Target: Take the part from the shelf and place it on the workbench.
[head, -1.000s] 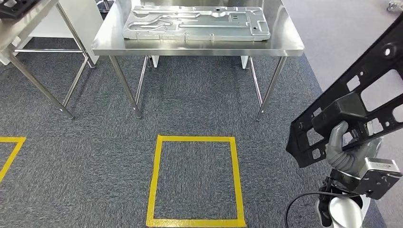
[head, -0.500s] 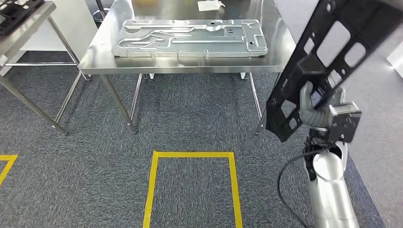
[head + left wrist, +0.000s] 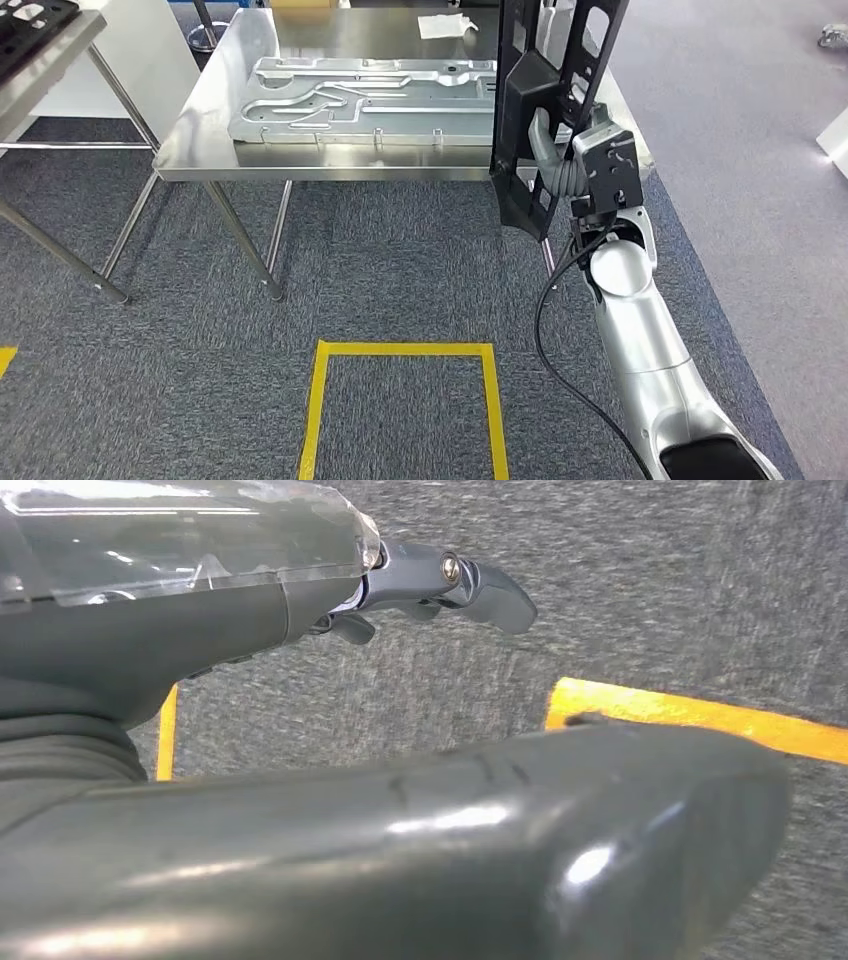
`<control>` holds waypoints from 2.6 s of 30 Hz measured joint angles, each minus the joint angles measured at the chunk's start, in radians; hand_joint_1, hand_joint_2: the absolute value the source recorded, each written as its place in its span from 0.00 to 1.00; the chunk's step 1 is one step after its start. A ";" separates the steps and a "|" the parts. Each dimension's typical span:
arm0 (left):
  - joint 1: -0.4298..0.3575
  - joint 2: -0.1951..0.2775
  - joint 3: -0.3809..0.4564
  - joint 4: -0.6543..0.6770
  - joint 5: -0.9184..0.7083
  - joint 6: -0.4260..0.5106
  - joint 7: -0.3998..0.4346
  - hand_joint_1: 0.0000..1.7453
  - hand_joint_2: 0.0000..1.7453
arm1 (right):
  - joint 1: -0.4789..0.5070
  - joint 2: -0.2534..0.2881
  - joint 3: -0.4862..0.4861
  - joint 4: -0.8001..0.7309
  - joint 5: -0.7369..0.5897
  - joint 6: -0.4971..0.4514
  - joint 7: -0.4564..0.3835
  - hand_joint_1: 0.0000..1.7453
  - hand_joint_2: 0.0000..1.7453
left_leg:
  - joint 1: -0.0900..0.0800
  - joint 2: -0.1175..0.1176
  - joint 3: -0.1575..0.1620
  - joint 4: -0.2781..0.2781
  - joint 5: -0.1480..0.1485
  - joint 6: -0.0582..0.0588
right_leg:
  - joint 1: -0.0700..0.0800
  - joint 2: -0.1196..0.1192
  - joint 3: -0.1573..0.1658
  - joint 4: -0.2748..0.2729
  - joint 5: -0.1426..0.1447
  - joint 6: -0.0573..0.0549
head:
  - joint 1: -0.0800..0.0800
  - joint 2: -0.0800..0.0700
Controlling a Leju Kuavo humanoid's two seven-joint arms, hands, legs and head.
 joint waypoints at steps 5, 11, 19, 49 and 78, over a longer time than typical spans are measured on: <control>-0.001 -0.005 0.004 0.000 0.000 -0.004 0.000 0.00 0.00 | -0.016 0.001 0.012 0.014 0.000 -0.002 0.011 1.00 1.00 | 0.004 -0.003 0.066 -0.009 -0.042 0.007 | -0.004 -0.001 -0.177 0.199 -0.090 0.019 | 0.000 0.000; 0.004 -0.013 0.007 0.000 -0.001 -0.012 0.002 0.00 0.00 | 0.004 -0.002 0.017 0.009 0.002 -0.021 0.033 1.00 1.00 | 0.003 -0.012 0.170 -0.024 -0.136 -0.008 | 0.010 -0.005 -0.209 -0.036 0.134 -0.009 | 0.001 0.000; -0.008 -0.018 0.012 0.000 0.002 -0.015 0.000 0.00 0.00 | 0.032 -0.004 0.011 -0.070 0.005 -0.039 0.052 1.00 1.00 | 0.007 -0.001 -0.007 0.253 -0.107 -0.050 | -0.005 -0.002 -0.054 -0.137 0.087 -0.043 | 0.002 0.000; -0.012 -0.027 0.023 -0.003 -0.004 -0.044 -0.014 0.00 0.00 | 0.120 -0.013 -0.018 -0.194 0.059 -0.052 0.073 1.00 1.00 | 0.005 -0.002 0.049 0.194 -0.099 -0.054 | 0.018 0.006 -0.102 -0.125 0.133 -0.072 | 0.003 0.000; -0.017 -0.029 0.024 -0.004 -0.013 -0.078 -0.022 0.00 0.00 | 0.068 0.031 0.042 -0.102 0.419 0.054 0.367 1.00 1.00 | 0.021 0.000 -0.041 -0.021 0.068 -0.063 | 0.001 0.006 -0.006 -0.102 0.013 -0.020 | 0.003 0.000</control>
